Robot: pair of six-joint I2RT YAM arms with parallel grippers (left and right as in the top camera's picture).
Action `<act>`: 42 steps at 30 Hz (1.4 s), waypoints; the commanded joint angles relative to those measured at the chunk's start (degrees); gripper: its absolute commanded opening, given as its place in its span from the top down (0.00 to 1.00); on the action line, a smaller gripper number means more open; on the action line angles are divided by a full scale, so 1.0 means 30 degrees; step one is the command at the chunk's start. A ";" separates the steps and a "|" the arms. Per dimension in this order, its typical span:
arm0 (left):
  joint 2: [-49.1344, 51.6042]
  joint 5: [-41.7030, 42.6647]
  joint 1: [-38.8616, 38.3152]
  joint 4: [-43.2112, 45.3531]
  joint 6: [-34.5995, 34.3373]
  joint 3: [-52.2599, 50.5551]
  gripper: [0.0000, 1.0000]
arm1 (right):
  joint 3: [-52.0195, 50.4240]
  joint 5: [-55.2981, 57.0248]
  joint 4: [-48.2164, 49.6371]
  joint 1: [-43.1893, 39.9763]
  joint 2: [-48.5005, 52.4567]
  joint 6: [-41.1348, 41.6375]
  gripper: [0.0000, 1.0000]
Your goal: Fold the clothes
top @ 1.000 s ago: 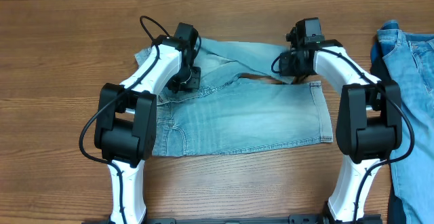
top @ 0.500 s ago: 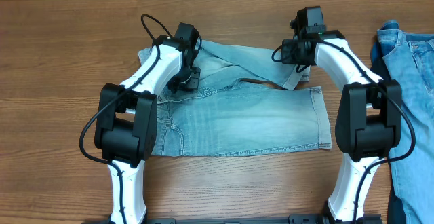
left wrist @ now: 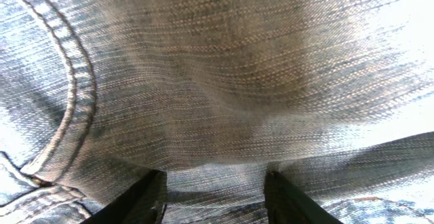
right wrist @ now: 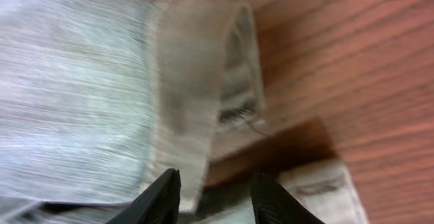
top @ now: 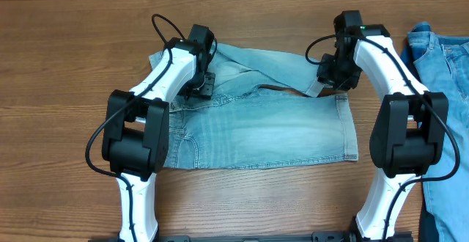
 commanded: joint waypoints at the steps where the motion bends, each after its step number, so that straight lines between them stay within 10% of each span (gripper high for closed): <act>1: 0.0262 -0.0219 0.0066 -0.0102 0.0095 -0.0102 0.47 | -0.0750 -0.1763 0.1260 0.0029 -0.0721 0.0568 0.62; 27: 0.0262 -0.0299 0.0066 -0.0015 0.0525 -0.0102 0.35 | -0.3599 -0.2594 0.3300 0.0386 -0.0612 0.2579 0.51; 35: 0.0262 -0.0291 0.0066 0.0036 0.0517 -0.0102 0.35 | -0.3650 -0.3373 0.2943 0.0379 -0.0641 0.2572 0.95; 42: 0.0262 -0.0291 0.0066 0.0058 0.0517 -0.0102 0.35 | -0.1705 -0.3206 0.1209 0.0342 -0.1719 0.2273 0.96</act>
